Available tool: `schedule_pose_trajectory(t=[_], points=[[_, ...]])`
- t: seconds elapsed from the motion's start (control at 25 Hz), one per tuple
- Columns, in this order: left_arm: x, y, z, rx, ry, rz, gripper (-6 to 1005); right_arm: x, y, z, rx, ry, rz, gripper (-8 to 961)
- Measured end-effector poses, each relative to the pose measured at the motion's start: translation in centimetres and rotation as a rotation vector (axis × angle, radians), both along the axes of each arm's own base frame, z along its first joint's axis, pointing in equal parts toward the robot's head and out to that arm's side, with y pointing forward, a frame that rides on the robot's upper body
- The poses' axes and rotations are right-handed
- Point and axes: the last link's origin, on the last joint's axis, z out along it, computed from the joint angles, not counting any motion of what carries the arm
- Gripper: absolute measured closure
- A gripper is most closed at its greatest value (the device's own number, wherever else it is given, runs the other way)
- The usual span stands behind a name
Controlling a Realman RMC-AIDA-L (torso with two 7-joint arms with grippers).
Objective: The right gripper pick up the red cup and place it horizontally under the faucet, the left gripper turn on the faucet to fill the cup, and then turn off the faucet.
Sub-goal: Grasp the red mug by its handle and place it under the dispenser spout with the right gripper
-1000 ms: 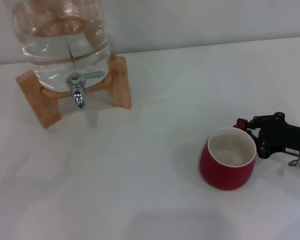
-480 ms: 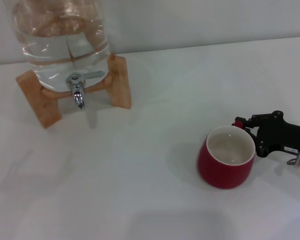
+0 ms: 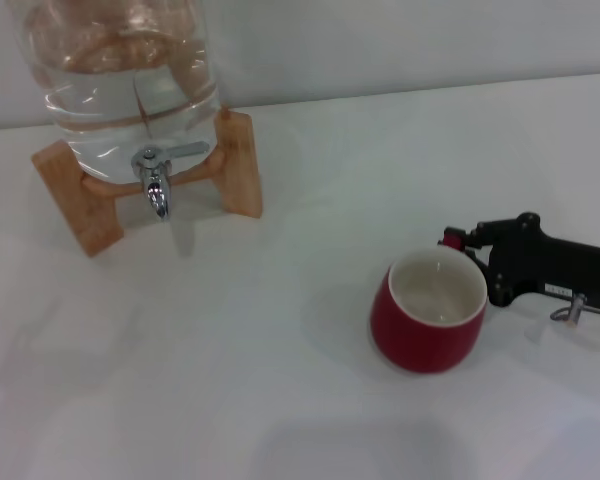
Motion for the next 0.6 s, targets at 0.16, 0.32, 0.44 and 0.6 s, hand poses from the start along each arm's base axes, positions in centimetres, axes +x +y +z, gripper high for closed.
schedule_pose_trajectory(t=[0.16, 0.32, 0.44, 0.6], points=[[-0.4, -0.4, 0.1, 0.001, 0.0, 0.024, 109, -0.3, 0.3, 0.3, 0.028, 0.03, -0.006, 836], [-1.3, -0.4, -0.1, -0.014, 0.007, 0.085, 109, -0.5, 0.4, 0.2, 0.019, 0.034, -0.004, 836], [-1.7, -0.4, -0.4, -0.027, 0.006, 0.111, 109, -0.8, 0.7, 0.1, 0.015, 0.038, -0.003, 836], [-2.5, -0.8, -1.0, -0.042, 0.001, 0.157, 109, -1.3, 1.5, -0.3, 0.009, 0.026, 0.0, 836]])
